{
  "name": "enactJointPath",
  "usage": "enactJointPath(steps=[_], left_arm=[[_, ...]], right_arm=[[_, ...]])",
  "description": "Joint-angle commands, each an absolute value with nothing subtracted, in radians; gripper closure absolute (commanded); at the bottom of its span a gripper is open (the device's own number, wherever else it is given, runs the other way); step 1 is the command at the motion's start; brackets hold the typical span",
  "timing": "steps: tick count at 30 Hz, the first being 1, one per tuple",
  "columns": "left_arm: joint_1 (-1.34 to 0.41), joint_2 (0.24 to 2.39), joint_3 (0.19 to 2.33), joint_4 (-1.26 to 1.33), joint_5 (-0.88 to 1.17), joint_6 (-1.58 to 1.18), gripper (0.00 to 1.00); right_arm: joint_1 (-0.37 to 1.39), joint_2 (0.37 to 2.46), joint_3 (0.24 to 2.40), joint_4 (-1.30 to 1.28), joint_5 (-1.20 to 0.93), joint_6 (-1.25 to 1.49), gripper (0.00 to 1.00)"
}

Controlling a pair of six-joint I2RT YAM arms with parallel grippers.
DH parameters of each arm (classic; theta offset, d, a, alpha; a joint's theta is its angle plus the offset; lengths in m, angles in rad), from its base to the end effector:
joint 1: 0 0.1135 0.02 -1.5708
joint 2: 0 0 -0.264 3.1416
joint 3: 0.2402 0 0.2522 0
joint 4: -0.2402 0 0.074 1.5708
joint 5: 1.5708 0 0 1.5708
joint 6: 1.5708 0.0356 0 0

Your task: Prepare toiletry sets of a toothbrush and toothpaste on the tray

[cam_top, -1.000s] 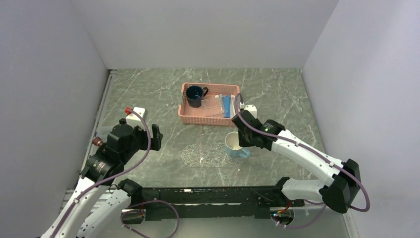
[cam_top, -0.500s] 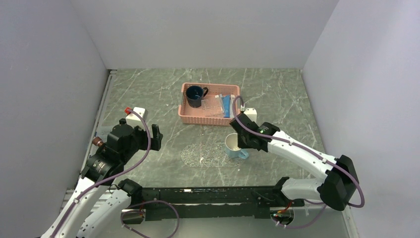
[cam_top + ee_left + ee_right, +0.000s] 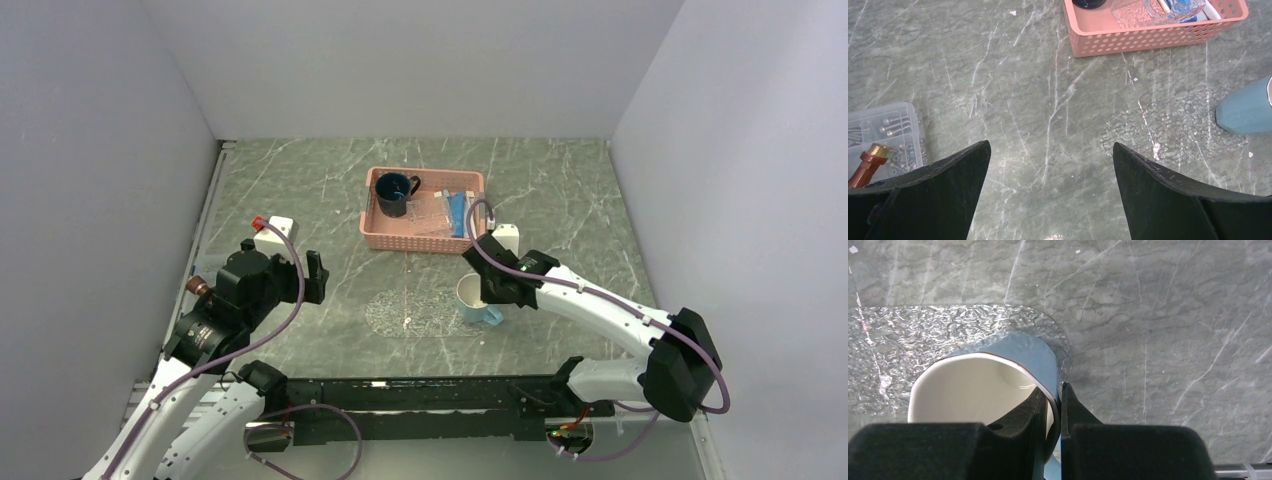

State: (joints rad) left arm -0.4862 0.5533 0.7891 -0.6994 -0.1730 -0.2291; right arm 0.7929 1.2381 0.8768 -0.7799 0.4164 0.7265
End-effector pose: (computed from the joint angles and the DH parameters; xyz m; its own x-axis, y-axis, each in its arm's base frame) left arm 0.1064 -0.0493 0.3190 -0.4586 -0.0106 -0.8886 0.2259 0.9657 -0.1282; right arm 0.1706 0.1527 0.2357 -0.8312 0.0219 -0.5556 0.0252 0.9997 0.0018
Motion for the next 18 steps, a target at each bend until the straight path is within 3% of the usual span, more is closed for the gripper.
enactJointPath(steps=[1, 18], left_arm=[[-0.487, 0.548, 0.790, -0.661, -0.168, -0.218, 0.01], [-0.487, 0.549, 0.790, -0.660, -0.166, -0.217, 0.01]], right_arm=[[0.796, 1.224, 0.873, -0.715, 0.449, 0.758, 1.00], [0.796, 1.206, 0.875, -0.748, 0.460, 0.767, 1.00]])
